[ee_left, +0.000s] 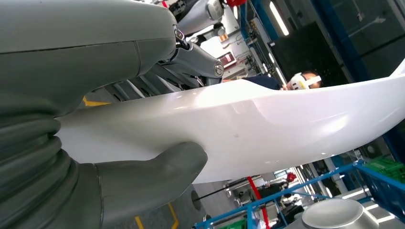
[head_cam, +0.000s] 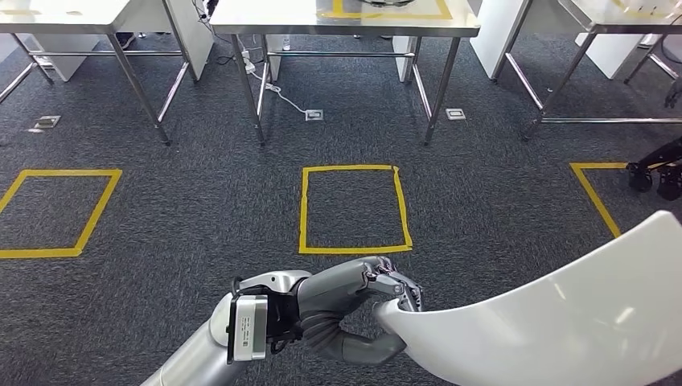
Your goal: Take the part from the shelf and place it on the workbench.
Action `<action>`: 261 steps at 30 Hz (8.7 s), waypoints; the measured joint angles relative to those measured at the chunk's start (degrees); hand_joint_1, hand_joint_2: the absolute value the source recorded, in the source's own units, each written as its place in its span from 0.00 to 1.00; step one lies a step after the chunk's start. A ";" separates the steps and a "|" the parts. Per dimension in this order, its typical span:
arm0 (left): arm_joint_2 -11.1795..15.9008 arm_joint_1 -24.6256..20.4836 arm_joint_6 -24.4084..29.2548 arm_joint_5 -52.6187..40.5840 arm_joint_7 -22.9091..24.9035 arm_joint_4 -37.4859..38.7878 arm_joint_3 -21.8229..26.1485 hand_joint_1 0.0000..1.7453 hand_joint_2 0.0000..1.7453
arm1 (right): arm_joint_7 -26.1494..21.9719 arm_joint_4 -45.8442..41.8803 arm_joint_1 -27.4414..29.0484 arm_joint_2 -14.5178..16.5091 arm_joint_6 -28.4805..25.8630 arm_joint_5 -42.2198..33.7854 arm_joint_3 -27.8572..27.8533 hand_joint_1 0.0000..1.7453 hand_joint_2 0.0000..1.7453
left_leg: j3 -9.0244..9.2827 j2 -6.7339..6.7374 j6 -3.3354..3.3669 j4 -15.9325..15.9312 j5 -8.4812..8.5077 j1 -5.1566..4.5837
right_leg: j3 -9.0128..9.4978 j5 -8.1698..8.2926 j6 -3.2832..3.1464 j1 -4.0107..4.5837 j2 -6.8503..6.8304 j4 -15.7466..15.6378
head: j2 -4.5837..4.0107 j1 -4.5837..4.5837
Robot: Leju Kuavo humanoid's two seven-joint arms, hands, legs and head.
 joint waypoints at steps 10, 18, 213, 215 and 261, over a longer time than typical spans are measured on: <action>-0.24 -0.78 -0.17 0.02 0.14 -0.26 -0.37 1.00 1.00 | -0.05 0.00 0.29 0.68 0.45 0.91 0.00 0.00 0.00 | 3.50 -0.18 1.01 -5.89 1.24 -0.27 | 2.58 3.32 -0.28 -0.33 -0.26 -4.07 | 0.01 -0.84; -0.47 -0.77 -0.28 0.00 0.23 -0.07 -0.80 1.00 1.00 | -0.21 0.01 0.50 0.63 0.49 1.01 0.00 0.00 0.00 | 5.22 -0.45 -3.32 -4.93 -0.41 3.81 | -1.68 2.15 4.36 -3.33 0.25 0.47 | 0.01 -0.39; 0.14 -2.40 0.72 -1.64 1.27 2.13 -3.56 1.00 1.00 | -1.17 -0.33 -0.01 1.31 2.21 6.41 -0.02 0.00 0.00 | -1.27 -6.37 -2.20 3.54 -2.38 -0.28 | 1.95 1.51 -2.77 -0.18 0.95 -4.36 | 0.00 -0.86; 0.22 -2.51 0.59 -1.62 1.18 2.26 -3.56 1.00 1.00 | -1.10 -0.33 0.16 1.33 2.20 6.33 -0.02 0.00 0.00 | -5.20 -4.56 -2.65 10.92 -5.57 -0.13 | 2.63 0.98 -3.20 -0.14 -0.06 -4.44 | 0.01 -1.25; -0.70 -4.35 1.15 -1.07 1.17 3.77 -4.12 1.00 1.00 | -6.30 -0.33 -0.16 1.70 2.48 4.23 -0.22 0.00 0.00 | -0.97 -4.14 1.14 -0.29 1.47 -0.19 | 0.26 -6.84 -0.07 0.16 0.21 7.17 | 0.00 -0.70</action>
